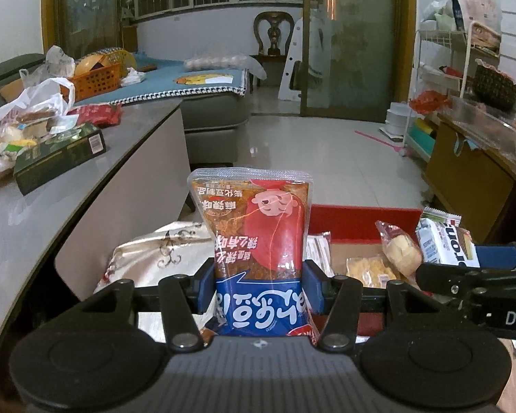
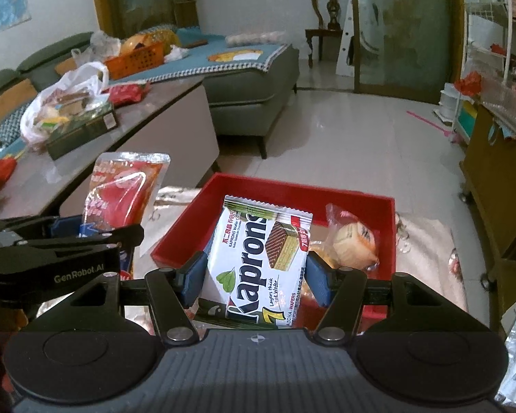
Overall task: Organize snacks
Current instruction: 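Carry the Kaprons pack and red-blue bag over the red box with both grippers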
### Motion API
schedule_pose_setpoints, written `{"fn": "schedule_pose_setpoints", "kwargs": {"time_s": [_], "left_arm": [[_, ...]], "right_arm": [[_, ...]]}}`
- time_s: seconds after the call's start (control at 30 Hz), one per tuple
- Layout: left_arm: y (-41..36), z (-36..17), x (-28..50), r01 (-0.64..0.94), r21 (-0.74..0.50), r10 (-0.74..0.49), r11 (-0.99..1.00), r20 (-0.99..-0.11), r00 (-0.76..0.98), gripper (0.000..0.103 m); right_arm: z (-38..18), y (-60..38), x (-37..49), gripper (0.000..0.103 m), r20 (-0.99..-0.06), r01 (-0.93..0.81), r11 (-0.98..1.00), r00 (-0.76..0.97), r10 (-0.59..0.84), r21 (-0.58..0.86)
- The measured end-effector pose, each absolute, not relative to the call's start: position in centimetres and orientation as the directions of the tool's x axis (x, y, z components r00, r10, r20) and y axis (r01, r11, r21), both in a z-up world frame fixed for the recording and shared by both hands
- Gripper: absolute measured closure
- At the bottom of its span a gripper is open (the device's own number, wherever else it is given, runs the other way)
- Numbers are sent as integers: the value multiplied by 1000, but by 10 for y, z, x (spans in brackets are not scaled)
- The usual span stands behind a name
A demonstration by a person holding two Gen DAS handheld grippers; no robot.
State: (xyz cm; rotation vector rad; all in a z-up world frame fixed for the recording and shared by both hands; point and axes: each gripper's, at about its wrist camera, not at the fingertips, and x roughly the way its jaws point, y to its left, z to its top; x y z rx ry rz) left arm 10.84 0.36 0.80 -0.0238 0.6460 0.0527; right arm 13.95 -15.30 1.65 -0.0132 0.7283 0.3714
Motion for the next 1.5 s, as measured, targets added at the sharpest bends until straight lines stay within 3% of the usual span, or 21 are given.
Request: {"fn": "schedule_pose_setpoints", "kwargs": {"time_s": [1.5], "left_arm": [[-30,-11,198,-29,20,35,999,-618,786,57]], "right_arm": [[-5,-162,214,35,-695,-251,963,677,244,94]]}}
